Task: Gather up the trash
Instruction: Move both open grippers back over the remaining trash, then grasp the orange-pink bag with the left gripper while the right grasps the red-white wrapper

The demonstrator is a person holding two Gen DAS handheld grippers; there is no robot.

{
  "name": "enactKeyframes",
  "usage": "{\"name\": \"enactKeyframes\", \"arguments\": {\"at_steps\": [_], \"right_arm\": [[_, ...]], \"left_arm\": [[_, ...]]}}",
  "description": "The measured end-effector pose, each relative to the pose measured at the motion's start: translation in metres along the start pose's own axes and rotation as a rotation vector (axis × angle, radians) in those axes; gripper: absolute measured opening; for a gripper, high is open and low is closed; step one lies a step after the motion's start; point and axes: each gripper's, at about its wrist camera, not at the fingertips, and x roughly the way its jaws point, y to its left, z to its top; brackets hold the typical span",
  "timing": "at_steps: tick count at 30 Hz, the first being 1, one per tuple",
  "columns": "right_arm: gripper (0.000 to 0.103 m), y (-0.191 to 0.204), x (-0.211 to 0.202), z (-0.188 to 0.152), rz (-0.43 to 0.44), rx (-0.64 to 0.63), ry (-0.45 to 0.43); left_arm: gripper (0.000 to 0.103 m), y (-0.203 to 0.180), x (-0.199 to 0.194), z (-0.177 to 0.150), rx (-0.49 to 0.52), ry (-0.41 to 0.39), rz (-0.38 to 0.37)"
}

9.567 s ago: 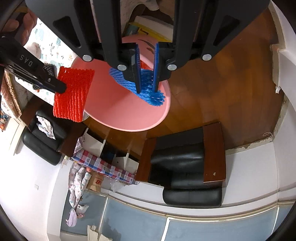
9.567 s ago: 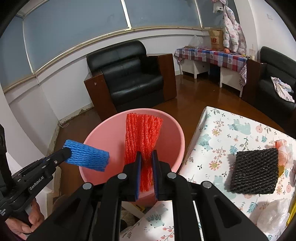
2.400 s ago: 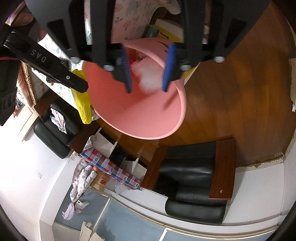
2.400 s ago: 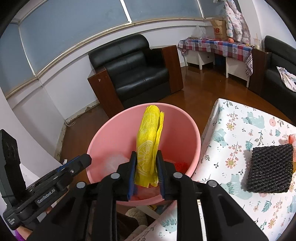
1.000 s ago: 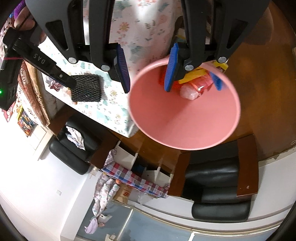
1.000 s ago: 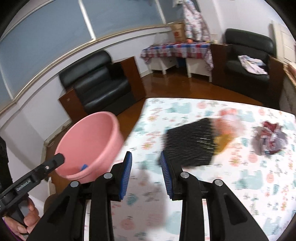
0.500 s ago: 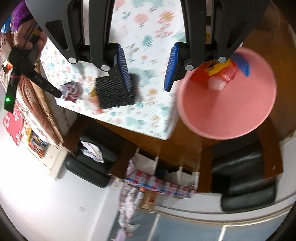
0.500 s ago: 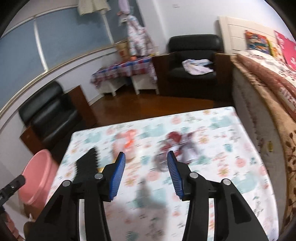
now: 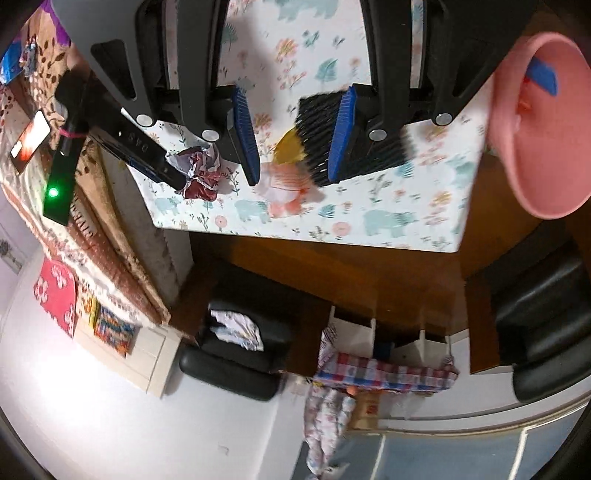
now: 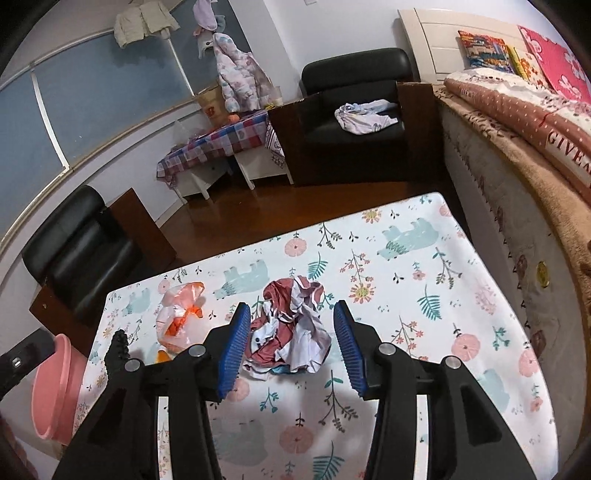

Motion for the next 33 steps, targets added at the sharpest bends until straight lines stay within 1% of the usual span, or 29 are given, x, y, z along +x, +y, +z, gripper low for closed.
{"name": "enactKeyframes", "arguments": {"at_steps": [4, 6, 10, 14, 18, 22, 24, 26, 28, 30, 32, 33], "right_arm": [[0.046, -0.009, 0.009, -0.004, 0.036, 0.050, 0.027], [0.046, -0.013, 0.008, -0.003, 0.049, 0.076, 0.012], [0.046, -0.014, 0.007, -0.003, 0.043, 0.082, 0.002], [0.046, -0.017, 0.010, -0.003, 0.031, 0.088, 0.004], [0.045, -0.018, 0.013, -0.003, 0.030, 0.086, 0.022], [0.038, -0.018, 0.018, -0.005, 0.030, 0.082, 0.049], [0.033, -0.018, 0.020, -0.006, 0.023, 0.083, 0.057], [0.024, -0.018, 0.023, -0.006, 0.014, 0.076, 0.068], [0.016, -0.017, 0.026, -0.007, 0.013, 0.069, 0.088], [0.012, -0.017, 0.029, -0.009, 0.022, 0.072, 0.101], [0.007, -0.017, 0.027, -0.009, 0.026, 0.074, 0.092], [0.007, -0.017, 0.024, -0.008, 0.026, 0.075, 0.080]], "left_arm": [[0.039, -0.010, 0.040, 0.009, 0.027, 0.053, 0.014], [0.039, -0.011, 0.054, 0.011, 0.021, 0.070, 0.019], [0.039, -0.012, 0.087, 0.011, 0.014, 0.114, 0.042], [0.039, -0.005, 0.109, 0.006, -0.023, 0.167, 0.038], [0.039, -0.002, 0.113, 0.001, -0.033, 0.155, 0.018], [0.038, -0.007, 0.114, -0.003, -0.009, 0.144, 0.013], [0.033, -0.009, 0.113, -0.005, 0.007, 0.133, 0.020], [0.026, -0.013, 0.112, -0.007, 0.021, 0.121, 0.021], [0.023, -0.018, 0.110, -0.009, 0.034, 0.110, 0.015], [0.022, -0.023, 0.107, -0.009, 0.047, 0.103, 0.013], [0.021, -0.027, 0.103, -0.009, 0.058, 0.093, 0.010], [0.021, -0.028, 0.100, -0.009, 0.059, 0.088, 0.007]]}}
